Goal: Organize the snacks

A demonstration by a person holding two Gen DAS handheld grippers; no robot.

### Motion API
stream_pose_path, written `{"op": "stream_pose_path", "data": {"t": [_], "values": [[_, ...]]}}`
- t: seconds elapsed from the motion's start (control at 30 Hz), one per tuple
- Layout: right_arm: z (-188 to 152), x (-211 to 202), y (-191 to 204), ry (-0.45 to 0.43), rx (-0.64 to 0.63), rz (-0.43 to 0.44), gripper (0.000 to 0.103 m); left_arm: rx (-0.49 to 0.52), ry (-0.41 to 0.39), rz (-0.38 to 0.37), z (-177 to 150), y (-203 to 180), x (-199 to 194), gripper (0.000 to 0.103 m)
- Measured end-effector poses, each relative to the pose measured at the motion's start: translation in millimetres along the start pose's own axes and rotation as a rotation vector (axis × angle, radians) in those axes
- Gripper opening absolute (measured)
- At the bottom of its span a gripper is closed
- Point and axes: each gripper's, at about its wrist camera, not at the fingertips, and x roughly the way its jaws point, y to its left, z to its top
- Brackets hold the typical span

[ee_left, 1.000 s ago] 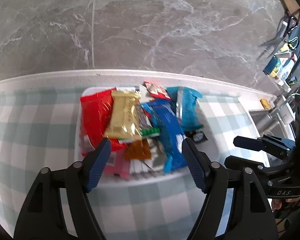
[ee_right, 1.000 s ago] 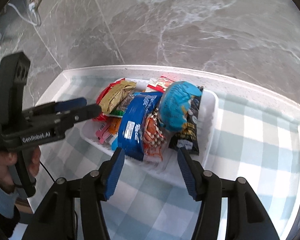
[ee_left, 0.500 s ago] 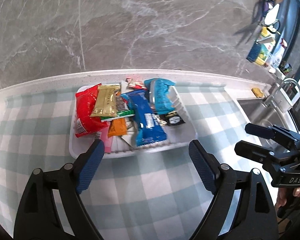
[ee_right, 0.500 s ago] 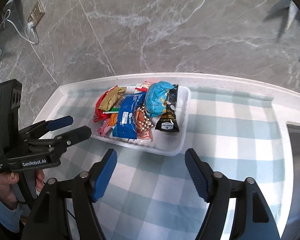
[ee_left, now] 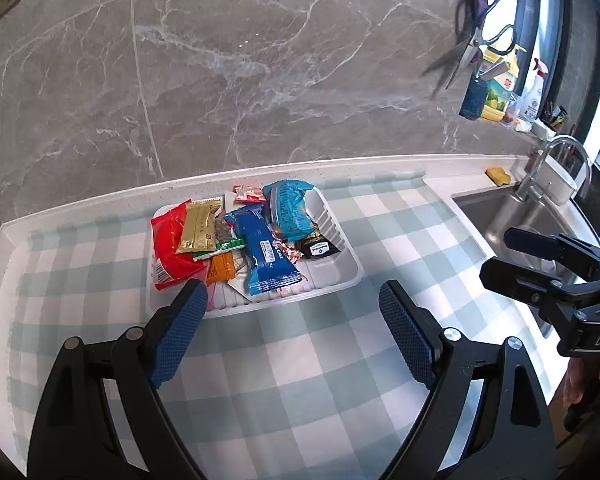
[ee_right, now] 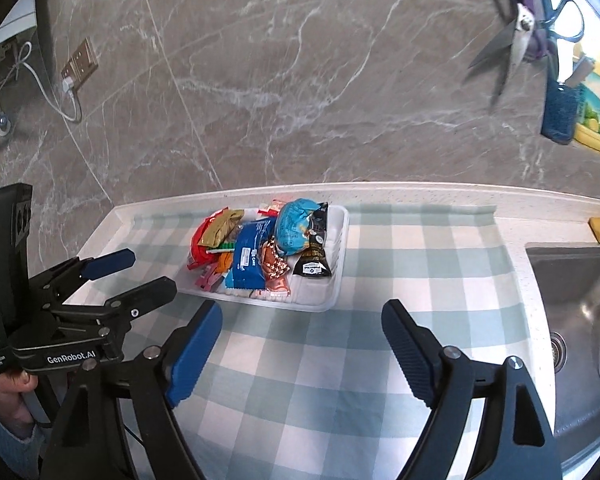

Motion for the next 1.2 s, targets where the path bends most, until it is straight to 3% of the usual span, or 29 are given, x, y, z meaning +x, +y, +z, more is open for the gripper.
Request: {"op": "stream_pose_path", "data": {"t": [1.2], "values": [[-7.2,-43.5,5.7,-0.075,0.001,0.015,0.085,0.046,-0.051,0.008,0.3,-15.8,-36.5,0.088]]}}
